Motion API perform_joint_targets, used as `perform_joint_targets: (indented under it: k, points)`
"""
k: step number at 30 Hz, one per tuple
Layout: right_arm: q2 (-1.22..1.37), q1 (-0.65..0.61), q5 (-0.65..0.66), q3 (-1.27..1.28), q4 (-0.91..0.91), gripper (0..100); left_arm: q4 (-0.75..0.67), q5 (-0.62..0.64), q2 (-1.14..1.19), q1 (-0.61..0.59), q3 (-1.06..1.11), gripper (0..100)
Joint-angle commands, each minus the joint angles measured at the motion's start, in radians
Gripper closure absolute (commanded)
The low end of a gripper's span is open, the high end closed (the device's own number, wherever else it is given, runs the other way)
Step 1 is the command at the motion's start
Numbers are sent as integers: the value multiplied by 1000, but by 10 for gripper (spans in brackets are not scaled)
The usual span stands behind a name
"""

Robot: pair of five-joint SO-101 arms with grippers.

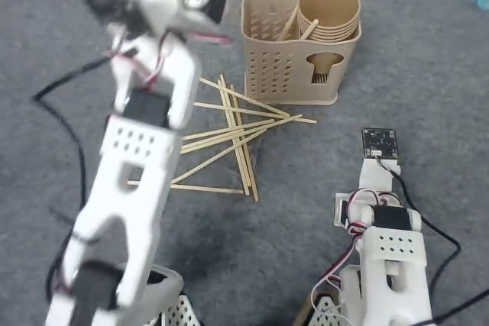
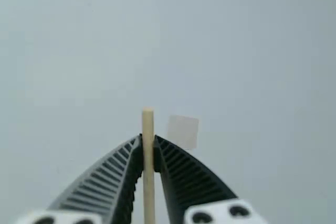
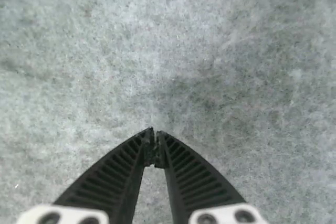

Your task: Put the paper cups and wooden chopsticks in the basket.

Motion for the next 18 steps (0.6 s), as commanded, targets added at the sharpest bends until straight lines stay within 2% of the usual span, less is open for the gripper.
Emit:
perform_joint_targets:
  k: [1,12,18]
  points:
    - [-21,4,15,-3,-13,990,-29,-9,169,31,-196,987]
    - [-21,-4,17,-6,-19,990,-29,-9,370,64,-236,987]
    - [-21,-4,17,-6,-19,990,68,2,405,64,-236,985]
